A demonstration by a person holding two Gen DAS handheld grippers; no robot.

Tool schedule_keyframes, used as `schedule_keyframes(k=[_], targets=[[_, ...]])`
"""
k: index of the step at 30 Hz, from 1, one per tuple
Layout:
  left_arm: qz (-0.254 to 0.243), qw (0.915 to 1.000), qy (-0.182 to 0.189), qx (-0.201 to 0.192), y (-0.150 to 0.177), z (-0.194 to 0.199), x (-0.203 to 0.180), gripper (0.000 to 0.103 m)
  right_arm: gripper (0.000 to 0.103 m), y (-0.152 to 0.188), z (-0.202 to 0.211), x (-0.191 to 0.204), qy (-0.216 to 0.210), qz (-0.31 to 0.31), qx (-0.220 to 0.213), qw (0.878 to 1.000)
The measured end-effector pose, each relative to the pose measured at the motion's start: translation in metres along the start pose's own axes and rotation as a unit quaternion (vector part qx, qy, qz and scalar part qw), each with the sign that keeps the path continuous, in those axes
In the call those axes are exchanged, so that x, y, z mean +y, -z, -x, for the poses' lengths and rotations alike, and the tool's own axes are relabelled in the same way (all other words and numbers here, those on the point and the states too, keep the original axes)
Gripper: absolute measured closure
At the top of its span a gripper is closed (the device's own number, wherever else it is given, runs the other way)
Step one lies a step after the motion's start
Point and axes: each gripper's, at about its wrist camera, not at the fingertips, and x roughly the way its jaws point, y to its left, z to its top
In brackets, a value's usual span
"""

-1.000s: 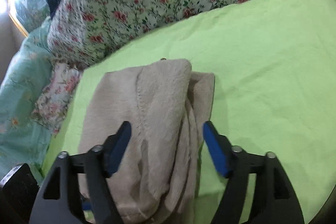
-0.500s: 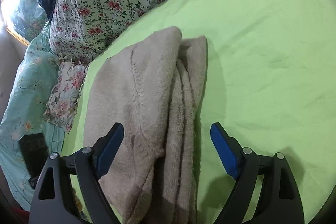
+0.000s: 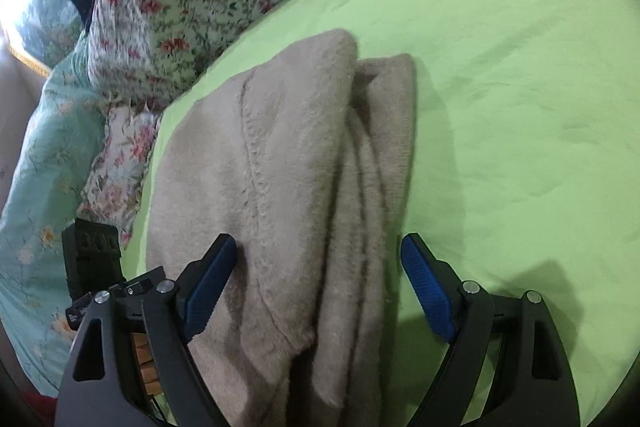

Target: Fold small clothes

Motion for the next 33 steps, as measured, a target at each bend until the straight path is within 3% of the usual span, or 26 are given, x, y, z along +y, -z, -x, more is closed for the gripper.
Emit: schedule_keyframes(k=[1, 2, 3, 8, 11, 16, 24, 27, 30, 33], targets=[[-0.003, 1.0, -0.001, 0.003, 0.001, 0.0, -0.001, 0.017, 0.023, 0.0, -0.003, 0.003, 0.001, 0.006, 0.005, 1.0], [-0.009, 0.9999, 0.003, 0.004, 0.0, -0.001, -0.003, 0.03, 0.039, 0.0, -0.006, 0.006, -0.002, 0.009, 0.011, 1.0], [-0.013, 0.9998, 0.012, 0.01, 0.0, -0.003, -0.004, 0.034, 0.045, 0.001, -0.01, 0.007, -0.01, 0.006, 0.02, 1.0], [-0.037, 0.9992, 0.01, -0.004, 0.004, 0.008, -0.012, 0.051, 0.064, 0.006, -0.007, 0.013, -0.013, -0.007, 0.006, 1.0], [-0.037, 0.9991, 0.015, -0.01, 0.007, 0.024, -0.012, 0.055, 0.067, 0.011, 0.002, 0.025, -0.016, -0.002, -0.007, 1.0], [-0.042, 0.9979, 0.012, -0.047, 0.025, 0.087, -0.005, 0.056, 0.068, 0.027, 0.004, 0.075, -0.046, 0.033, -0.008, 0.998], [-0.029, 0.9957, -0.028, -0.083, 0.07, 0.184, 0.043, 0.056, 0.068, 0.069, -0.036, 0.15, -0.109, 0.078, 0.013, 0.991], [-0.008, 0.9965, -0.038, -0.074, 0.087, 0.194, 0.074, 0.055, 0.068, 0.086, -0.063, 0.16, -0.119, 0.072, 0.037, 0.99], [0.019, 0.9971, -0.053, -0.052, 0.103, 0.184, 0.103, 0.049, 0.066, 0.1, -0.08, 0.157, -0.093, 0.068, 0.049, 0.992], [0.035, 0.997, -0.028, -0.063, 0.113, 0.186, 0.115, 0.043, 0.061, 0.105, -0.082, 0.148, -0.096, 0.047, 0.048, 0.993]])
